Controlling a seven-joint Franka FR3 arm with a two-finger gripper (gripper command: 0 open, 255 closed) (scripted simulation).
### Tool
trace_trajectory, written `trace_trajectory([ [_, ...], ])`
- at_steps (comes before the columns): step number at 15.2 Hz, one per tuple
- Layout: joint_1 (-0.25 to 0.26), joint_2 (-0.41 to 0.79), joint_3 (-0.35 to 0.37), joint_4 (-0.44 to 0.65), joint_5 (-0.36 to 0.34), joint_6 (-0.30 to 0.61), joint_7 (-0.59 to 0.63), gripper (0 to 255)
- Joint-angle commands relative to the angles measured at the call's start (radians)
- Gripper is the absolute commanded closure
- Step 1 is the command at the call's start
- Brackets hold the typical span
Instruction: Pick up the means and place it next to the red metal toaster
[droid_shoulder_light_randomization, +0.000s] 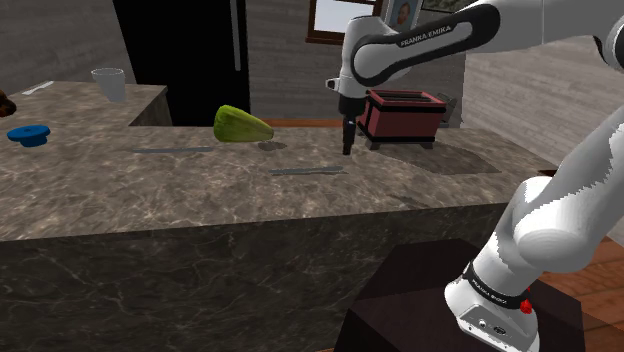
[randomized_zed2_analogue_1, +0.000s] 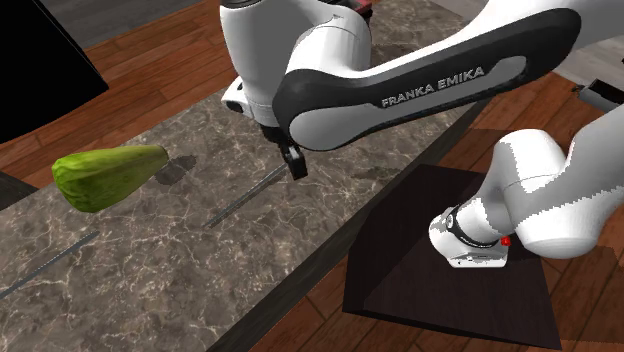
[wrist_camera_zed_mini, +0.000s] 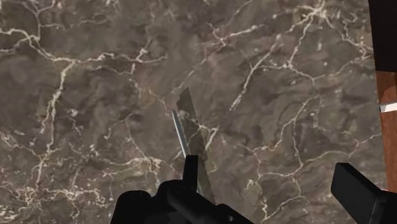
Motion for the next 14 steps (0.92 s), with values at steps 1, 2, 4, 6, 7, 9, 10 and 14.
trace_trajectory([
  [1, 0.009, 0.085, 0.0, 0.052, -0.001, 0.036, -0.066, 0],
  [2, 0.012, 0.123, 0.001, 0.078, -0.002, 0.05, -0.097, 0],
  [4, 0.017, 0.199, 0.006, 0.132, -0.004, 0.073, -0.158, 0],
  [6, 0.021, 0.273, 0.013, 0.19, -0.007, 0.092, -0.216, 0],
  [7, 0.023, 0.31, 0.018, 0.22, -0.009, 0.101, -0.244, 0],
  [9, 0.023, 0.338, 0.021, 0.232, -0.01, 0.118, -0.261, 0],
  [10, 0.023, 0.343, 0.021, 0.225, -0.01, 0.13, -0.261, 0],
  [14, 0.022, 0.366, 0.021, 0.198, -0.009, 0.18, -0.262, 0],
])
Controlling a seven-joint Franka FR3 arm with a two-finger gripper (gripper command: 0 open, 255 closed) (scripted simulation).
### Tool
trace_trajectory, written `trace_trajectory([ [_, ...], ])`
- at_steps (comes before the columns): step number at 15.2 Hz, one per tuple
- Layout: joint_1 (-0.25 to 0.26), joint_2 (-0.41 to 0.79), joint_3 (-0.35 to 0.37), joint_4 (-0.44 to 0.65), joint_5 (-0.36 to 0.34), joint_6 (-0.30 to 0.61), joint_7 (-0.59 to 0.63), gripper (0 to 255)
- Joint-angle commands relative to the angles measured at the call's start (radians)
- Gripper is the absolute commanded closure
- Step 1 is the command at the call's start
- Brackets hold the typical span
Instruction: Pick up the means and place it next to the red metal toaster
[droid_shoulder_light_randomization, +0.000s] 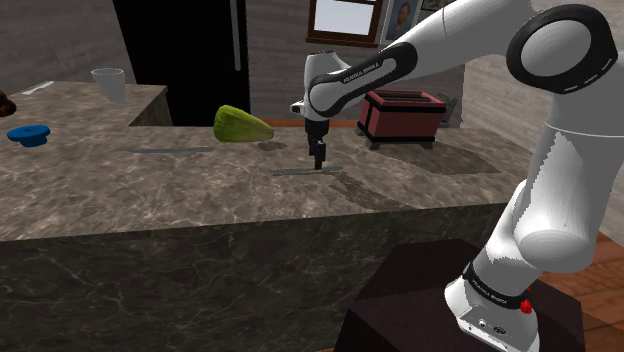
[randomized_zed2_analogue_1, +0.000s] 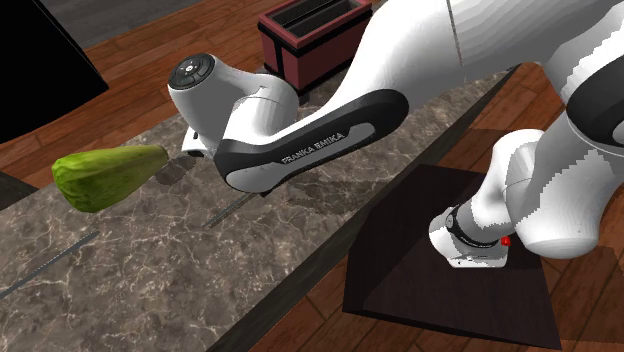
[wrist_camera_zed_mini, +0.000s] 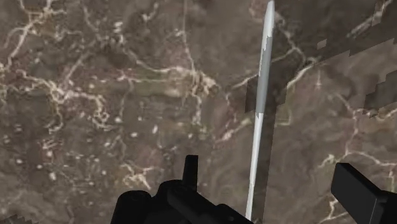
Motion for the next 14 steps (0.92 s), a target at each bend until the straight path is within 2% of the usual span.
trace_trajectory([
  [1, -0.001, 0.011, 0.0, -0.016, 0.0, 0.027, -0.001, 0],
  [9, -0.001, 0.015, 0.0, -0.019, 0.0, 0.034, -0.001, 0],
  [10, -0.001, 0.015, 0.0, -0.019, 0.0, 0.034, -0.001, 255],
  [14, -0.001, 0.015, 0.0, -0.019, 0.0, 0.034, -0.001, 255],
])
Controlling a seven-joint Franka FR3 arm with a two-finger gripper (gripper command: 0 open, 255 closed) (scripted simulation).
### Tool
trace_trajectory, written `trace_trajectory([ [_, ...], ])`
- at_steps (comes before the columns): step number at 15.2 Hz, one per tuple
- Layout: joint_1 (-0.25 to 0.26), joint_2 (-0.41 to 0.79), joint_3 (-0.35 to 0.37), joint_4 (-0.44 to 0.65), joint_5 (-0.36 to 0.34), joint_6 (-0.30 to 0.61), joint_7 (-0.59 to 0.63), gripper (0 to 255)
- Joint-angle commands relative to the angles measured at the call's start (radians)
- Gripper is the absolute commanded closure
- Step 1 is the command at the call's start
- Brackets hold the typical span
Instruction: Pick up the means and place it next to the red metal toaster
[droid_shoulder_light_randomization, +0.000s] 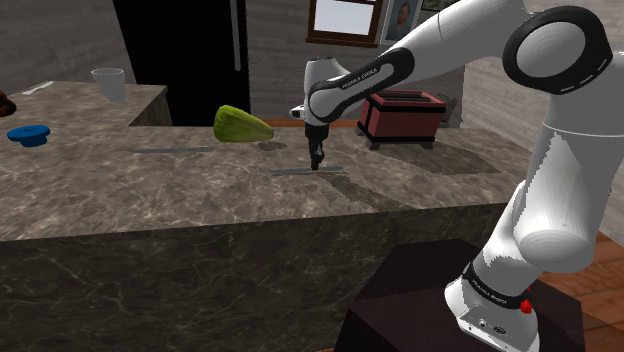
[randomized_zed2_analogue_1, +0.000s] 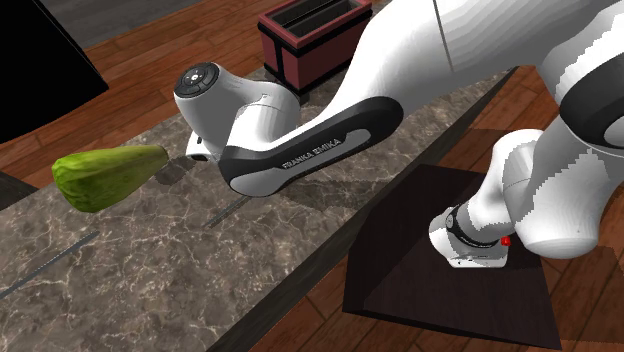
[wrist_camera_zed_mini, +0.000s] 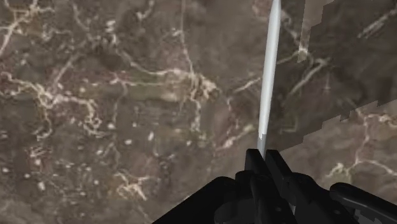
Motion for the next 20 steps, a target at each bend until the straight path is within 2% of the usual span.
trace_trajectory([
  [1, 0.0, 0.0, 0.0, 0.0, 0.0, 0.0, 0.0, 255],
  [5, 0.0, 0.0, 0.0, 0.0, 0.0, 0.0, 0.0, 255],
  [20, 0.002, -0.082, 0.0, 0.102, -0.003, -0.184, -0.003, 255],
])
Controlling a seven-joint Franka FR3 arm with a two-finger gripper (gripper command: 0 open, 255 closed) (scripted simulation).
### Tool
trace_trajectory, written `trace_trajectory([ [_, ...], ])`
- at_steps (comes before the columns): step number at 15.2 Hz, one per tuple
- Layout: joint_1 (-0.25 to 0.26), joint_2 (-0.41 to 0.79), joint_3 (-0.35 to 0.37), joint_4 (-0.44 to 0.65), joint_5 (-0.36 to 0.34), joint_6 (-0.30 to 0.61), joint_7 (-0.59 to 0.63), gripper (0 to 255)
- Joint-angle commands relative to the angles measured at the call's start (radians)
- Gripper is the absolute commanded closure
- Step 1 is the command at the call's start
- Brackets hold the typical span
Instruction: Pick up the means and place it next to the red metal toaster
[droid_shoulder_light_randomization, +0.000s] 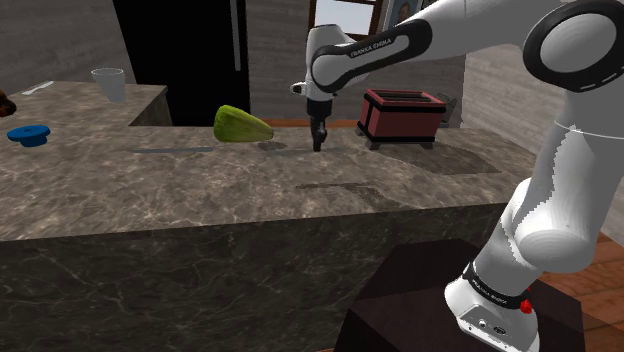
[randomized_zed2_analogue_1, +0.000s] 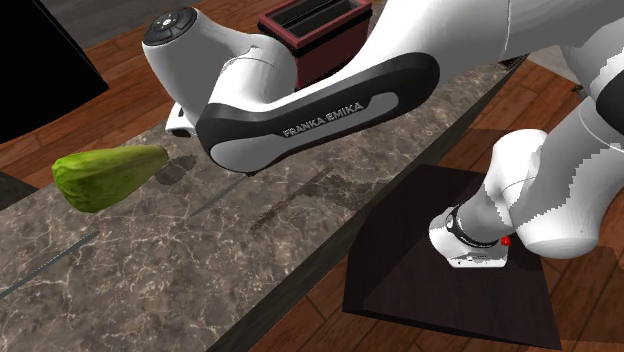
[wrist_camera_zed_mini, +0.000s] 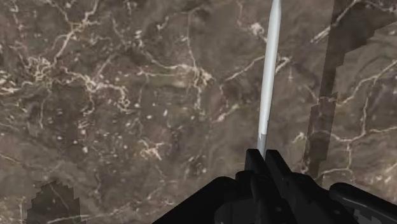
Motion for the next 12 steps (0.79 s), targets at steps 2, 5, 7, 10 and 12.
trace_trajectory([
  [2, 0.0, -0.013, 0.0, 0.023, 0.0, -0.036, -0.001, 255],
  [5, 0.0, -0.023, 0.0, 0.051, -0.001, -0.074, -0.002, 255],
  [7, 0.0, -0.028, 0.0, 0.071, -0.001, -0.099, -0.003, 255],
  [10, 0.001, -0.035, 0.0, 0.102, -0.001, -0.138, -0.004, 255],
  [12, 0.001, -0.039, 0.0, 0.125, -0.001, -0.164, -0.004, 255],
])
